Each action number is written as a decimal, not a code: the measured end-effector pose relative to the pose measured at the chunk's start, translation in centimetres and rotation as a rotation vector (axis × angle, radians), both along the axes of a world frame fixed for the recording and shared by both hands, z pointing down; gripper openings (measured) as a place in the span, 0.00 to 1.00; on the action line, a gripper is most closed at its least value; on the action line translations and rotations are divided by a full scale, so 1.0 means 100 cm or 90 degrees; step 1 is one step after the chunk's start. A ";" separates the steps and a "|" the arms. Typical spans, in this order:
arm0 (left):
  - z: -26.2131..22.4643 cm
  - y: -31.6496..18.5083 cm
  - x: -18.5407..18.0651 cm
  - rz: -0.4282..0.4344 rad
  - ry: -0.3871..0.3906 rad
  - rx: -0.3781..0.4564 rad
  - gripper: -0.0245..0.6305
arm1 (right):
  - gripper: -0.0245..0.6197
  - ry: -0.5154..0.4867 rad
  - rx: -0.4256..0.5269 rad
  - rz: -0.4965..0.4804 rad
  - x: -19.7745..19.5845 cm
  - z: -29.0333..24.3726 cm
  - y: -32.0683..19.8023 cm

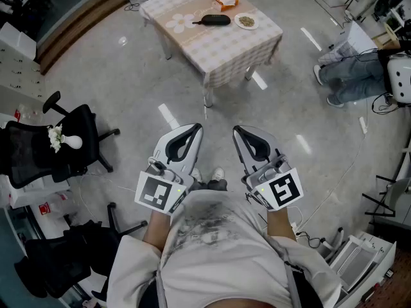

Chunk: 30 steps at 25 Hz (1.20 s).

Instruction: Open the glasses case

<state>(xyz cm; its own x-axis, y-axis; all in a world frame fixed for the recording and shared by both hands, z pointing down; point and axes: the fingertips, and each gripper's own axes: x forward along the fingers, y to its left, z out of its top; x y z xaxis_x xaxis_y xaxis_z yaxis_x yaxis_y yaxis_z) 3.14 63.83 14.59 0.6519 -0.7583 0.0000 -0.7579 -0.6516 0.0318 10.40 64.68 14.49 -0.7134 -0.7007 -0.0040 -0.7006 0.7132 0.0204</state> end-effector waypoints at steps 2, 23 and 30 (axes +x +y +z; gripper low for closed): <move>0.001 -0.005 0.003 0.001 0.000 -0.001 0.04 | 0.06 -0.005 0.000 0.004 0.004 0.000 -0.004; 0.008 -0.047 0.005 -0.013 0.011 -0.005 0.04 | 0.06 0.027 0.021 0.019 0.013 0.004 -0.050; 0.010 -0.090 -0.018 0.011 0.018 -0.001 0.04 | 0.06 0.041 0.014 0.027 -0.010 0.007 -0.091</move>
